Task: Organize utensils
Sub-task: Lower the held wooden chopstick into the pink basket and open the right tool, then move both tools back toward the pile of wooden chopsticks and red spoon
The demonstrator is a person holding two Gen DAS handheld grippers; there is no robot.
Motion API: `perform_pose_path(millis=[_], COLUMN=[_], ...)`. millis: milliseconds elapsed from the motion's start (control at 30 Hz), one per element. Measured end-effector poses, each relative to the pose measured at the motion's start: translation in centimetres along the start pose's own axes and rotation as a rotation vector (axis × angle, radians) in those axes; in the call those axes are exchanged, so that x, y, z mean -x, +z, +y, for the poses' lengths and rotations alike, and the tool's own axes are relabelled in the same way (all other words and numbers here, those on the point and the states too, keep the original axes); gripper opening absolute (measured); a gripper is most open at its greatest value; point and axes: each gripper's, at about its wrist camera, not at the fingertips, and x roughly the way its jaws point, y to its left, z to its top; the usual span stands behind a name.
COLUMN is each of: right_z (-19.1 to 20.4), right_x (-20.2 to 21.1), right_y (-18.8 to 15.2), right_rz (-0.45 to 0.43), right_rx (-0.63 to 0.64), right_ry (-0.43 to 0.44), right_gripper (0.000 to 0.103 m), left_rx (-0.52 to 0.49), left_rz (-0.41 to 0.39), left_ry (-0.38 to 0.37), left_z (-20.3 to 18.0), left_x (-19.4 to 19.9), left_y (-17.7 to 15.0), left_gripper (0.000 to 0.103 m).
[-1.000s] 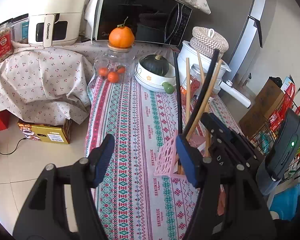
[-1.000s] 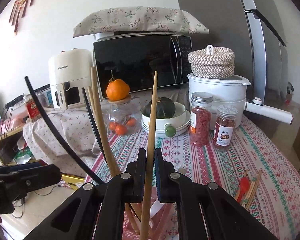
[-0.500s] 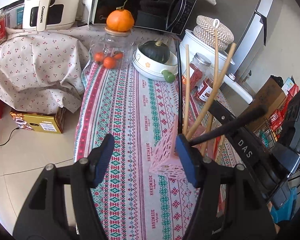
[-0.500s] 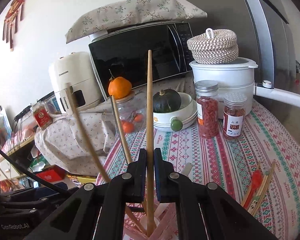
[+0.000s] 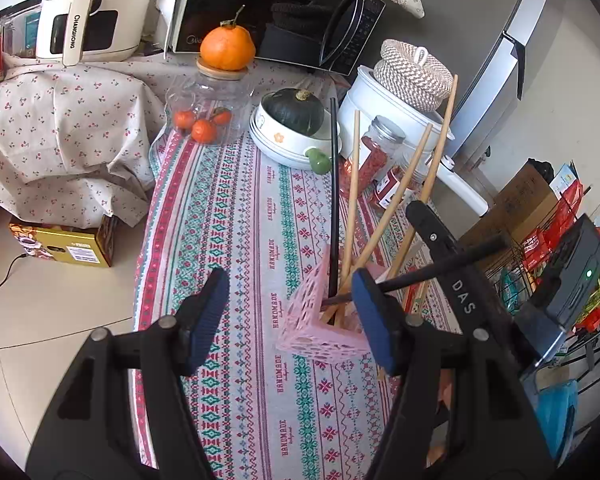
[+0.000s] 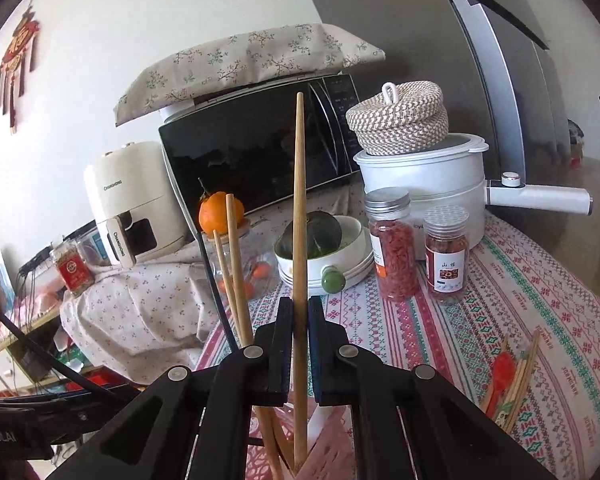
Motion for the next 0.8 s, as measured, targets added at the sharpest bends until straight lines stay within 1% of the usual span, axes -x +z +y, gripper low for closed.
perform_pose_path(millis=[67, 167, 233, 400, 533, 667, 733, 767, 800], right_z=[0.4, 1.4, 1.9, 2.4, 2.2, 1.9, 1.7, 1.6, 1.4], right_x=[0.2, 0.7, 1.0, 1.5, 1.8, 2.8, 3.5, 3.9, 4.3], right_y=[-0.6, -1.9, -2.9, -4.7, -5.3, -4.6, -3.6, -3.0, -2.3], right_rz=[-0.043, -0.111, -0.143, -0.137, -0.094, -0.072, -0.062, -0.056, -0.050], right_rx=[0.023, 0.091, 0.121, 0.134, 0.124, 0.090, 0.084, 0.083, 0.083], right_ry=[-0.024, -0.071, -0.096, -0.117, -0.106, -0.087, -0.078, -0.072, -0.065], right_gripper=[0.007, 0.007, 0.007, 0.007, 0.009, 0.022, 0.025, 0.029, 0.037], left_rx=[0.012, 0.028, 0.026, 0.032, 0.042, 0.034, 0.024, 0.018, 0.013], left_rz=[-0.002, -0.004, -0.003, -0.002, 0.006, 0.024, 0.034, 0.041, 0.047], left_ry=[-0.005, -0.014, -0.019, -0.023, -0.015, -0.009, -0.007, -0.007, -0.010], left_z=[0.3, 0.7, 0.7, 0.8, 1.1, 1.0, 0.8, 0.8, 0.7], left_x=[0.3, 0.7, 0.8, 0.7, 0.7, 0.7, 0.7, 0.8, 0.8], left_y=[0.0, 0.0, 0.1, 0.3, 0.2, 0.0, -0.1, -0.2, -0.3], left_gripper=[0.065, 0.065, 0.065, 0.065, 0.065, 0.065, 0.065, 0.065, 0.065])
